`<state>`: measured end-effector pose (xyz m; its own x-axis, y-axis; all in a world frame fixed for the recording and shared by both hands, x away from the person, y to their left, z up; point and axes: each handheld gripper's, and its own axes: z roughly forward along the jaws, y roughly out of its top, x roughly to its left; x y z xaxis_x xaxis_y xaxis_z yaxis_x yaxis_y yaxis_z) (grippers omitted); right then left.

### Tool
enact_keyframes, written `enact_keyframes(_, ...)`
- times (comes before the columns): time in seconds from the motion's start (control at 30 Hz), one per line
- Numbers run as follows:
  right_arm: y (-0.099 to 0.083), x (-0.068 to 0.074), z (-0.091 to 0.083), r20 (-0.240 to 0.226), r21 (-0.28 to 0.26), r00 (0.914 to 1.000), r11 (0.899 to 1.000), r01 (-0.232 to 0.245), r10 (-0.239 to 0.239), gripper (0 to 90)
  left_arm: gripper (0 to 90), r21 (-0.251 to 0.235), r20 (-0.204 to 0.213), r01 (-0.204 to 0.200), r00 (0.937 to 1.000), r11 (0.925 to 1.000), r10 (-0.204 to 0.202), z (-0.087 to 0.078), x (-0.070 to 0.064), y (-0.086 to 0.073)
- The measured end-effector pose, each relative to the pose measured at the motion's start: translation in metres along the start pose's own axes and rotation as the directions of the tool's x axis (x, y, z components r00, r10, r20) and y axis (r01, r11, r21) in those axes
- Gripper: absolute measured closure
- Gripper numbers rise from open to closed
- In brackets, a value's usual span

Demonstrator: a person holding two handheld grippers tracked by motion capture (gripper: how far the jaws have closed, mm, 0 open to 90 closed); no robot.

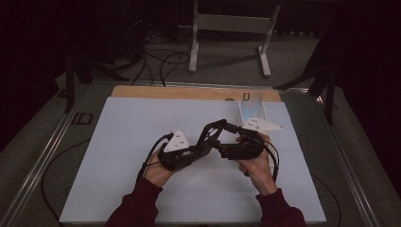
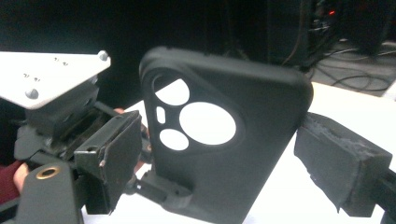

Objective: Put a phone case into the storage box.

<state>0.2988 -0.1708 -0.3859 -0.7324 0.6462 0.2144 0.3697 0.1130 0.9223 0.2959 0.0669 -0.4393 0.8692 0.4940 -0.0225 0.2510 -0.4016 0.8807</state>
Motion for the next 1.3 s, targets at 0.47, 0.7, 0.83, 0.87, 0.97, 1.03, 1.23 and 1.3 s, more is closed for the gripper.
enact_keyframes(0.47,0.0,0.004,0.008,0.05,-0.02,0.9985,1.0,-0.023,0.024,11.5,80.7,0.001,0.037,-0.015,0.9992,0.9999,0.015,0.011,-0.014,0.005)
enact_keyframes(0.7,0.0,0.005,0.006,0.057,-0.016,0.9984,1.0,-0.007,0.008,12.4,80.8,-0.001,0.049,-0.008,0.9988,1.0,0.008,0.012,-0.015,0.006)
enact_keyframes(0.83,0.0,0.006,0.005,0.059,-0.006,0.9982,1.0,0.005,-0.005,13.2,80.6,0.004,0.051,-0.01,0.9986,0.9999,0.01,0.013,-0.016,0.005)
enact_keyframes(0.87,0.0,0.005,0.005,0.059,-0.007,0.9983,1.0,0.005,-0.005,13.2,80.6,0.004,0.051,-0.01,0.9986,0.9999,0.01,0.013,-0.016,0.005)
enact_keyframes(0.97,-0.001,0.005,0.005,0.061,-0.005,0.9981,1.0,0.004,-0.004,13.5,80.6,0.007,0.053,-0.009,0.9986,0.9999,0.009,0.014,-0.016,0.005)
enact_keyframes(1.03,-0.001,0.005,0.005,0.059,-0.006,0.9982,1.0,0.006,-0.006,13.6,80.6,0.006,0.052,-0.01,0.9986,0.9999,0.01,0.014,-0.016,0.005)
enact_keyframes(1.23,0.0,0.006,0.004,0.055,-0.007,0.9985,1.0,0.01,-0.01,13.6,80.7,0.007,0.056,-0.009,0.9984,0.9999,0.009,0.013,-0.016,0.006)
enact_keyframes(1.3,0.0,0.005,0.004,0.052,-0.008,0.9986,1.0,0.01,-0.01,13.7,80.6,0.006,0.057,-0.009,0.9983,0.9999,0.009,0.013,-0.017,0.006)
